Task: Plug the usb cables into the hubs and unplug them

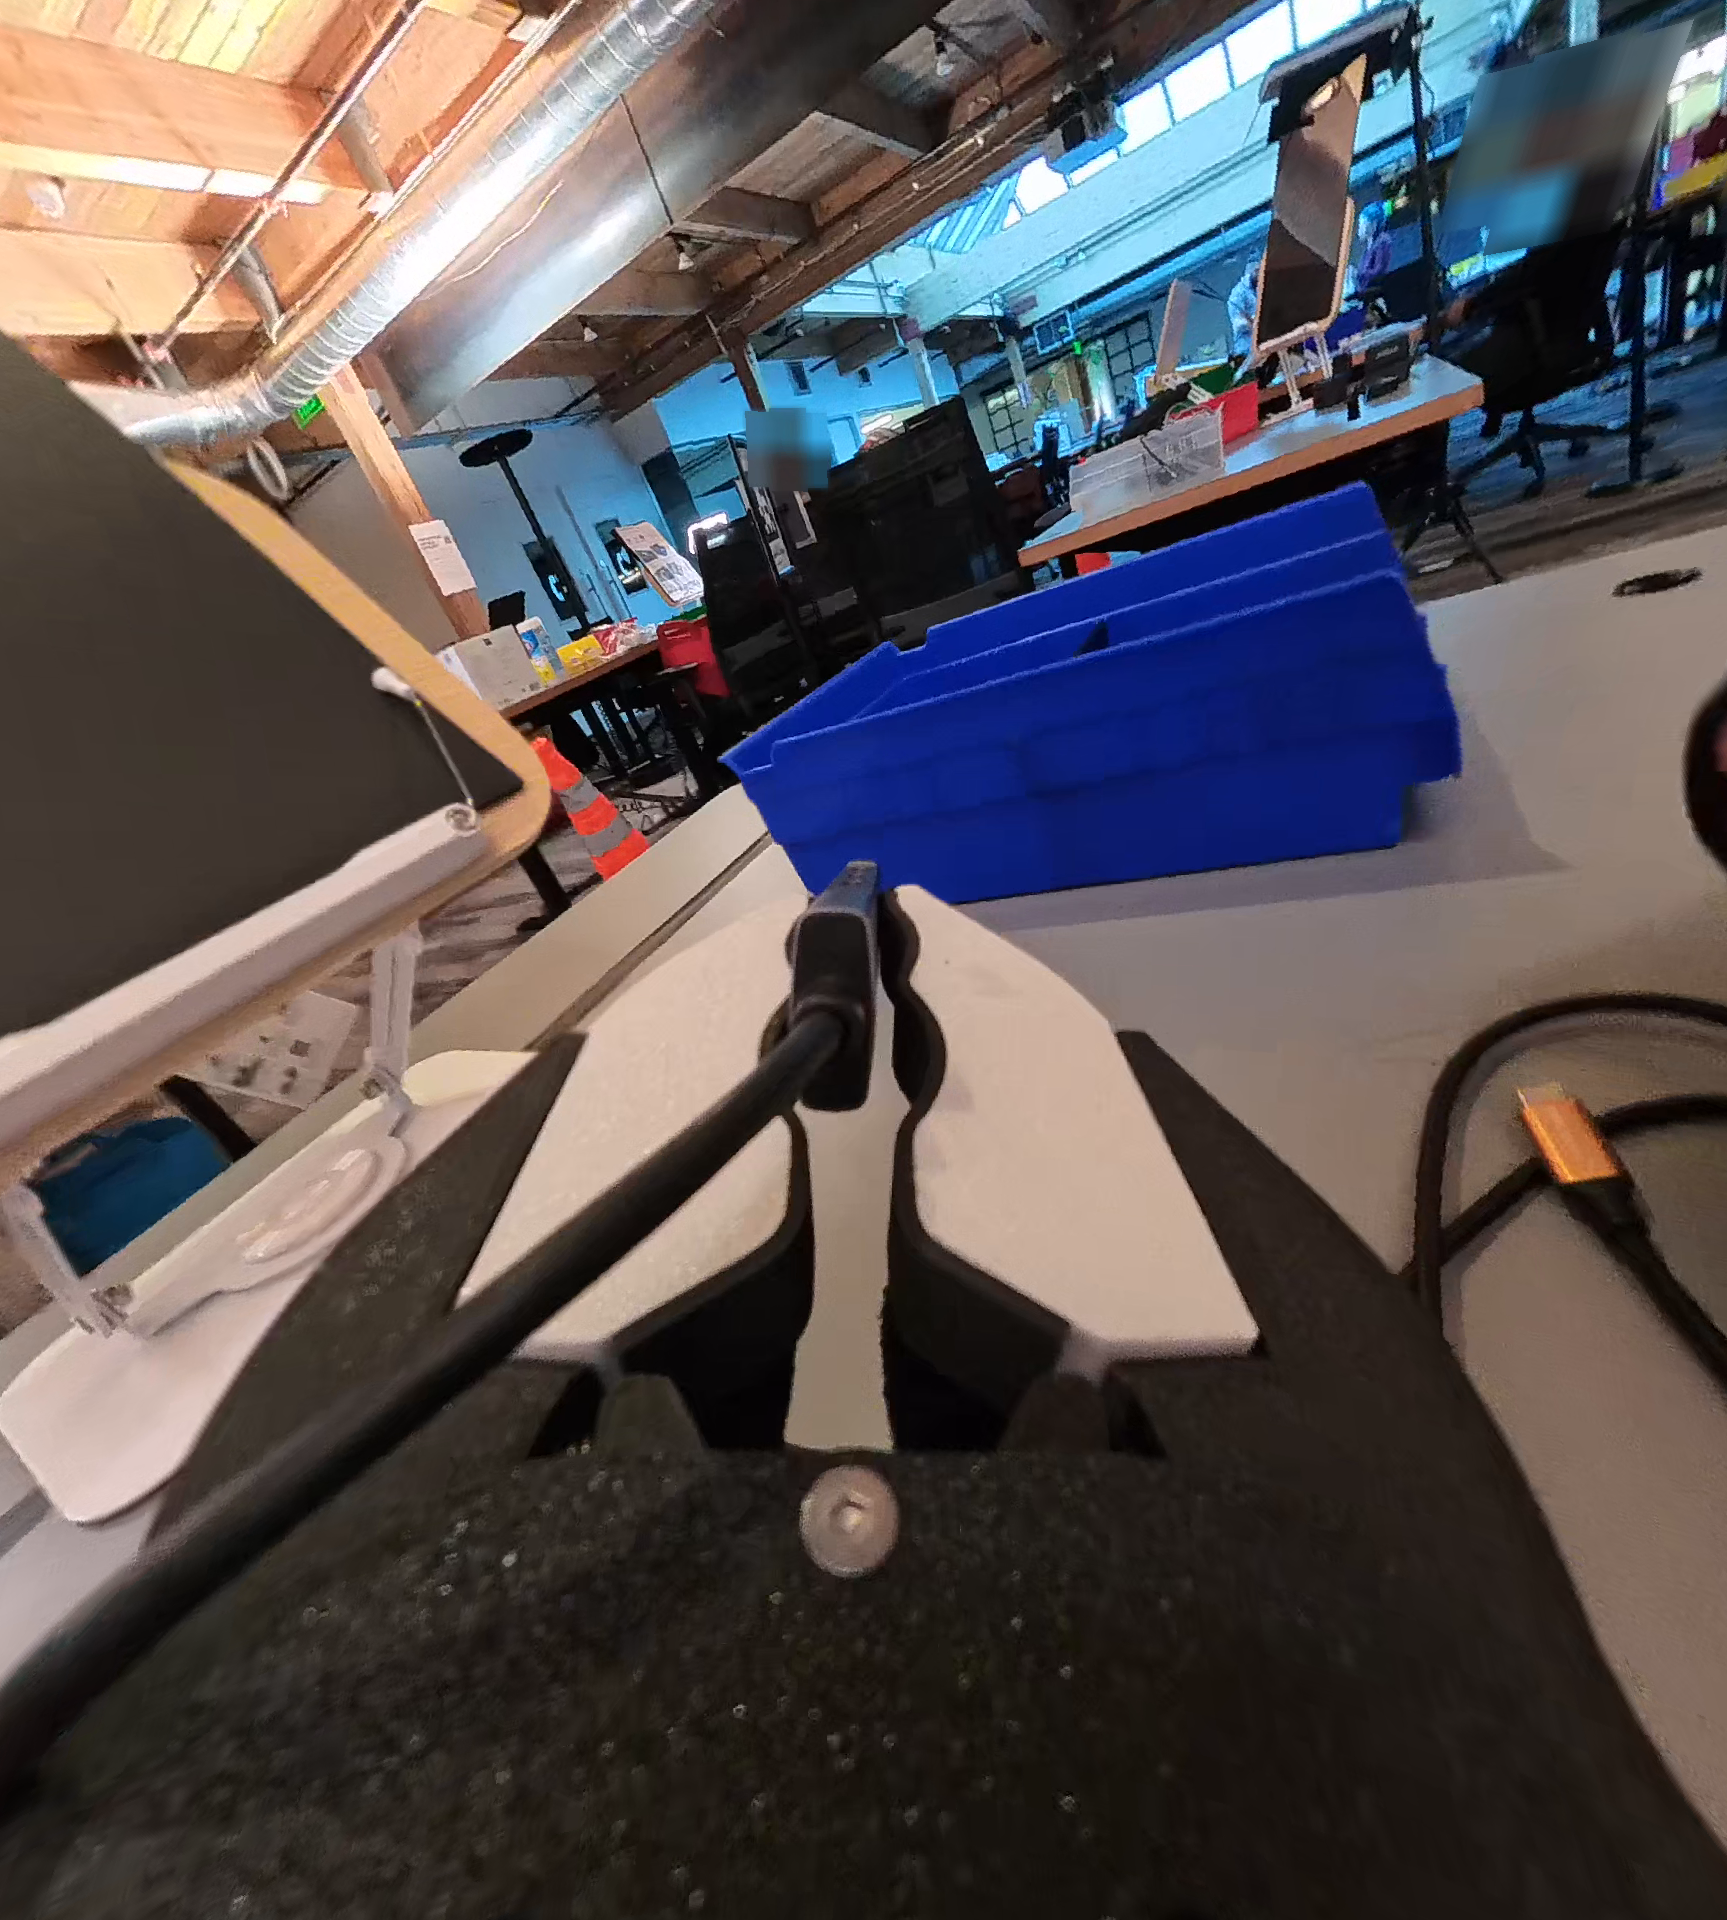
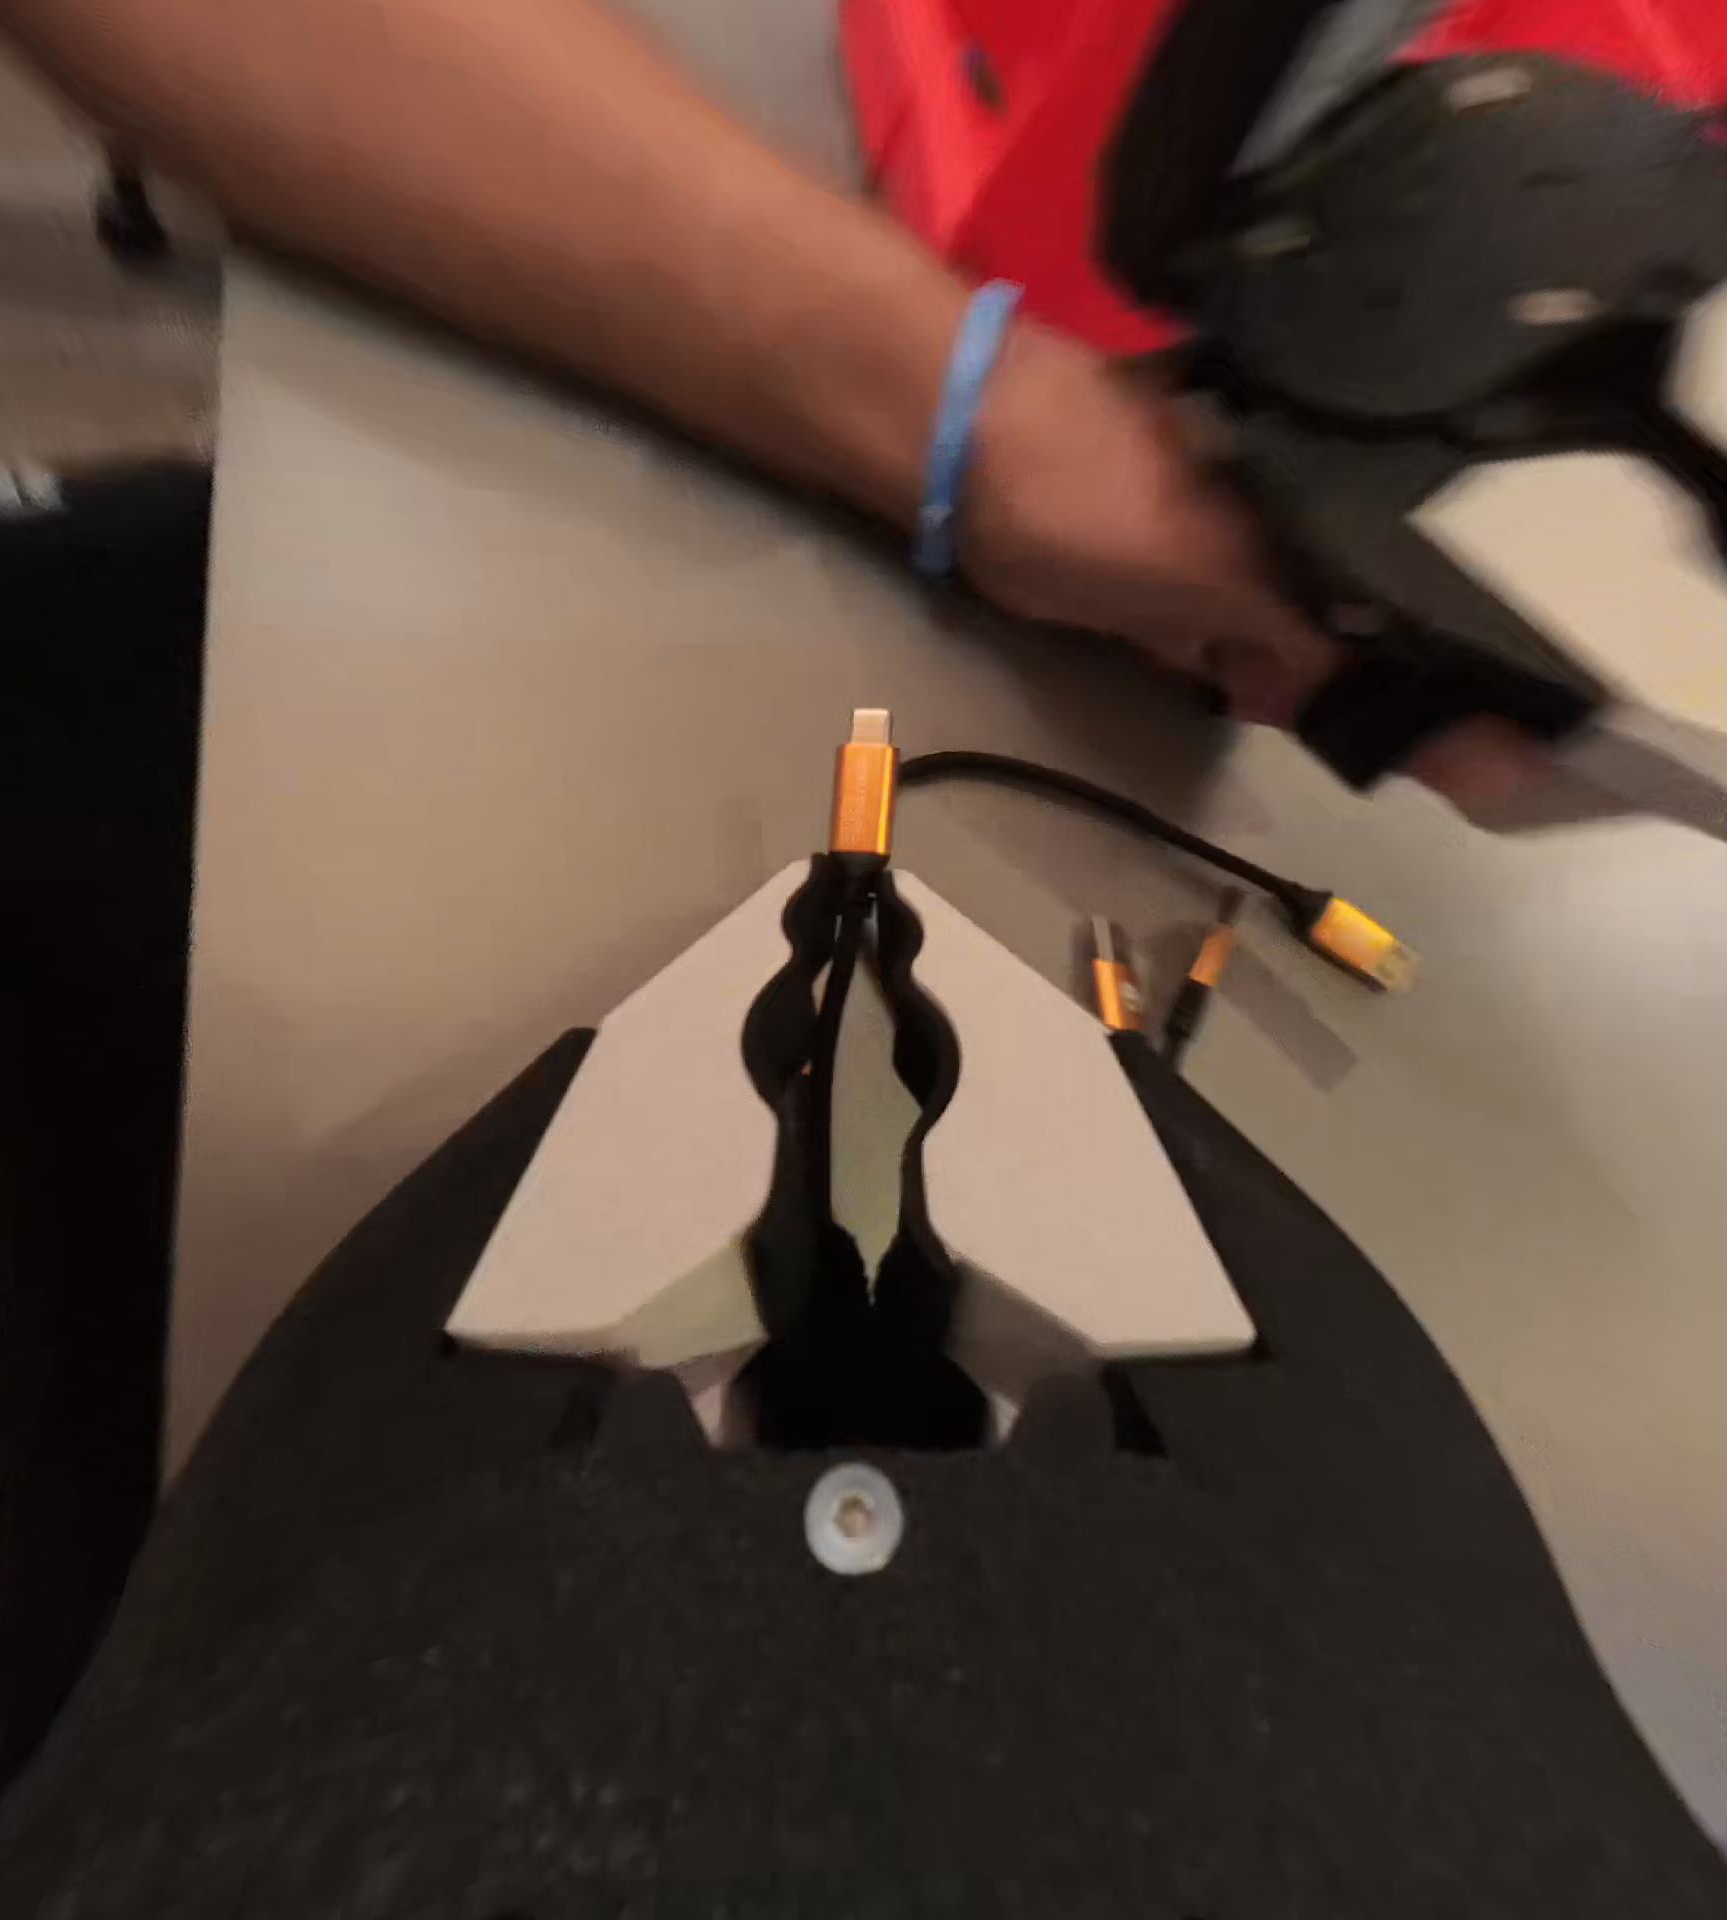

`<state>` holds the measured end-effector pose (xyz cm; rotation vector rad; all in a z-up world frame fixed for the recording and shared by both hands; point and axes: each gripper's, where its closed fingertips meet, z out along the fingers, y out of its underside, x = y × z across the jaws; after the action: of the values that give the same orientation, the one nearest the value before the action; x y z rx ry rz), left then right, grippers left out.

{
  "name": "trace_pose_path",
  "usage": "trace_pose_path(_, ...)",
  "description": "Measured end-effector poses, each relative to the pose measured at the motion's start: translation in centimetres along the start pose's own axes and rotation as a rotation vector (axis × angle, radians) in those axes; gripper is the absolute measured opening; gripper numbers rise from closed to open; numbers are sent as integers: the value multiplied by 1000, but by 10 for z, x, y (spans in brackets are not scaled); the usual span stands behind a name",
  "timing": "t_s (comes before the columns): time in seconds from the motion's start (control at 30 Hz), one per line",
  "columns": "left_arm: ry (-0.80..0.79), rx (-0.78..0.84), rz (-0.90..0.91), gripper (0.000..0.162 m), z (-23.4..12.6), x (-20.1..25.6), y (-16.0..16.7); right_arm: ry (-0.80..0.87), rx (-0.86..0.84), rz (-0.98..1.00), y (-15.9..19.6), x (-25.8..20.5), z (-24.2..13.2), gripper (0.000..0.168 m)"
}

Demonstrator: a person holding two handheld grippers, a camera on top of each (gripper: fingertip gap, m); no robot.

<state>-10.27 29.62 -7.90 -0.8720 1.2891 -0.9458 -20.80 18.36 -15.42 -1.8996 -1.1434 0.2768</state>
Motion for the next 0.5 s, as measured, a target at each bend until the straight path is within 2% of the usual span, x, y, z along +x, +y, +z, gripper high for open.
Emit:
trace_pose_path(0.1,-15,1,181,9,0,10,-5,35,67,248,-5,39,-44,5)
trace_pose_path(0.23,-14,-18,555,10,1,32,-12,116,16,495,13,80,-80,5)
trace_pose_path(0.5,-2,-73,902,10,6,54,-5,53,-7,616,22,76,-76,4)
